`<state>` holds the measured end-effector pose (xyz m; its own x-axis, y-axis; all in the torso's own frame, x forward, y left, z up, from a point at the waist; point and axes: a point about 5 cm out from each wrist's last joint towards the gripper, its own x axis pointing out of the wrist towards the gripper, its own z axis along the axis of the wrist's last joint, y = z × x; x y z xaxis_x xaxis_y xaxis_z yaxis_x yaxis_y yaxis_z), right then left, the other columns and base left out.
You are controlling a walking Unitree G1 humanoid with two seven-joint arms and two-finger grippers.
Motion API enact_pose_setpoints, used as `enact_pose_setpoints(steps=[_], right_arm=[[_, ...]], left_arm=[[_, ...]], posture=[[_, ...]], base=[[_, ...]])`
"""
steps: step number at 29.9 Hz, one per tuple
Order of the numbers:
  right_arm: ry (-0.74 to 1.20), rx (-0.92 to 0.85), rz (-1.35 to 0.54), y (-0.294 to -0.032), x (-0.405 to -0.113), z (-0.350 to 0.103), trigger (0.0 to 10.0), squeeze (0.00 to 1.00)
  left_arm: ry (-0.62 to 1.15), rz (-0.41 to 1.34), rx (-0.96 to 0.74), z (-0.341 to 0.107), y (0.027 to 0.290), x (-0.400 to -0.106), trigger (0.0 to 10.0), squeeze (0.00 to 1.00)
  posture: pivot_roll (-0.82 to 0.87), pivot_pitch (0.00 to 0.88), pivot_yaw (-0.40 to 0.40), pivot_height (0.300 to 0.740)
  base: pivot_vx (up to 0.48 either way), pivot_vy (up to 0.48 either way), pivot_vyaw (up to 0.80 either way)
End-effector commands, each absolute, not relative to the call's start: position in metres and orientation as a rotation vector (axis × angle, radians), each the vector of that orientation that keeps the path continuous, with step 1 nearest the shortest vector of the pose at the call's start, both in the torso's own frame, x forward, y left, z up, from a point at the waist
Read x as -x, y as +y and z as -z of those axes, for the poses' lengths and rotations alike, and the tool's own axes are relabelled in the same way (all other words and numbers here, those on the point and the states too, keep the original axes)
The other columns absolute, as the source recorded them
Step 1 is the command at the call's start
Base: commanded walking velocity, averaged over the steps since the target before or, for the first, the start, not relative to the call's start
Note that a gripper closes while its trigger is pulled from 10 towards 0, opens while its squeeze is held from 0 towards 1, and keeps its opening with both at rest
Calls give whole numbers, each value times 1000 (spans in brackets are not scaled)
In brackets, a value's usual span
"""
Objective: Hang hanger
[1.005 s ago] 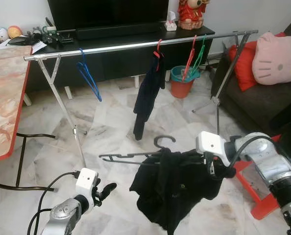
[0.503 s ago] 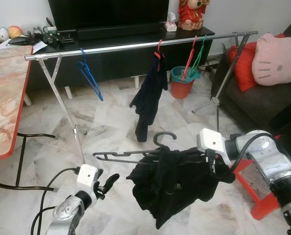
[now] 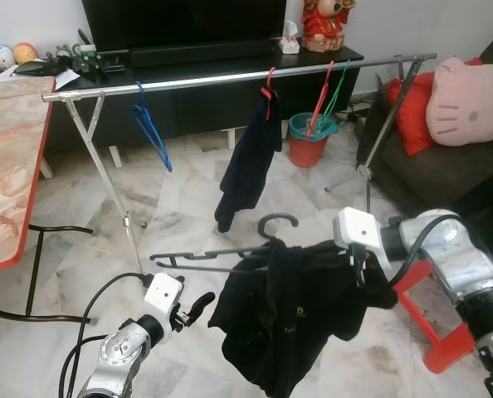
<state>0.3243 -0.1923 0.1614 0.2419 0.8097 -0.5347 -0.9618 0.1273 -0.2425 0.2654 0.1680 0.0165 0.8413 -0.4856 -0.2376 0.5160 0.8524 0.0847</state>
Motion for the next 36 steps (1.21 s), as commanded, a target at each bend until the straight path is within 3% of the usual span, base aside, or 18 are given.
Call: enact_pose_setpoints(steps=[1,36], right_arm=[[246,613,-1290,-197,-329,-176,0,0],[204,668,-1380,-176,-333,-186,0,0]], left_arm=[[227,534,-133,-13,171,-262,10000,0],[271,649,-74,-7,152,-267,10000,0]], posture=[[-13,0,-39,740],[-29,0,-49,740]], base=[[0,0,0],[0,0,0]])
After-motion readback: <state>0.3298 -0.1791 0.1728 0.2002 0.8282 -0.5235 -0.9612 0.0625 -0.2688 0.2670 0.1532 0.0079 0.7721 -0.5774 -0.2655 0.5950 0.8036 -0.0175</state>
